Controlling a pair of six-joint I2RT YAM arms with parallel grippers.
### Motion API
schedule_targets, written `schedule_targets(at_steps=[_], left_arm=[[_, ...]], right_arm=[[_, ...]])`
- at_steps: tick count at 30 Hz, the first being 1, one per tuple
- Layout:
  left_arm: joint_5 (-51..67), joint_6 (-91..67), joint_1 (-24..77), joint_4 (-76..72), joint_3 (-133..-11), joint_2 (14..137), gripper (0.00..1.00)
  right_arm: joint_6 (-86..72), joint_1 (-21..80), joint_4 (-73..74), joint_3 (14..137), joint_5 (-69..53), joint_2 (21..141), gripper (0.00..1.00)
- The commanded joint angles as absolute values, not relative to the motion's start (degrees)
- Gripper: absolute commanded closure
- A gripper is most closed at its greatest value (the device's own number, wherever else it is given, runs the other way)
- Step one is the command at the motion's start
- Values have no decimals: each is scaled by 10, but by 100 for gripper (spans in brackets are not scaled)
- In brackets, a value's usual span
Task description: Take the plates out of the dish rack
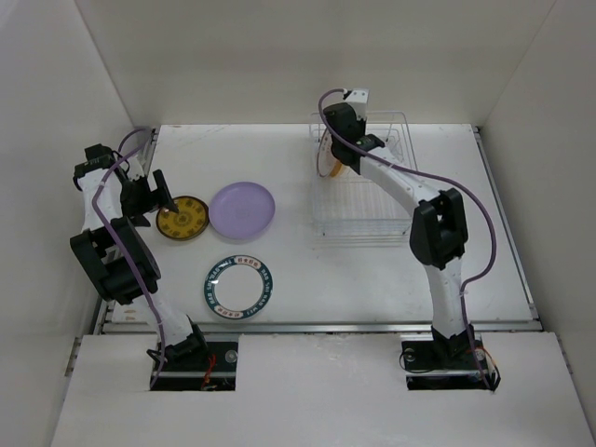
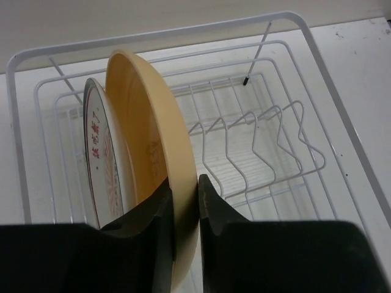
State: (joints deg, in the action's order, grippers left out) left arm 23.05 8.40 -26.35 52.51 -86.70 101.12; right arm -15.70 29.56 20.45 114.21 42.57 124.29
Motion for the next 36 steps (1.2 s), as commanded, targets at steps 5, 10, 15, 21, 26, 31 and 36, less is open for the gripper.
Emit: schedule_targets(at_steps=[5,10,15,21,26,31,36], left_arm=[[244,92,-265,532,-868,1009,10],[250,92,-265,532,-868,988,10],[261,92,-265,532,-868,977,10],[267,98,-265,526,-862,960,10],[267,98,-265,512,-849,954,9],[260,92,-265,512,-849,960,9],[250,92,-265,507,-844,960,9]], right_arm=[[-99,310,167,1138,601,1182,100],[36,330,59,1125,735,1142,100],[97,335,11,1132,774,1100,100],[102,409,11,1117,723,1027,100],[22,488,84,1100,457,1036,100],[-121,488,158,1192,273,1176,100],[-177,488,176,1259,186,1267,100]])
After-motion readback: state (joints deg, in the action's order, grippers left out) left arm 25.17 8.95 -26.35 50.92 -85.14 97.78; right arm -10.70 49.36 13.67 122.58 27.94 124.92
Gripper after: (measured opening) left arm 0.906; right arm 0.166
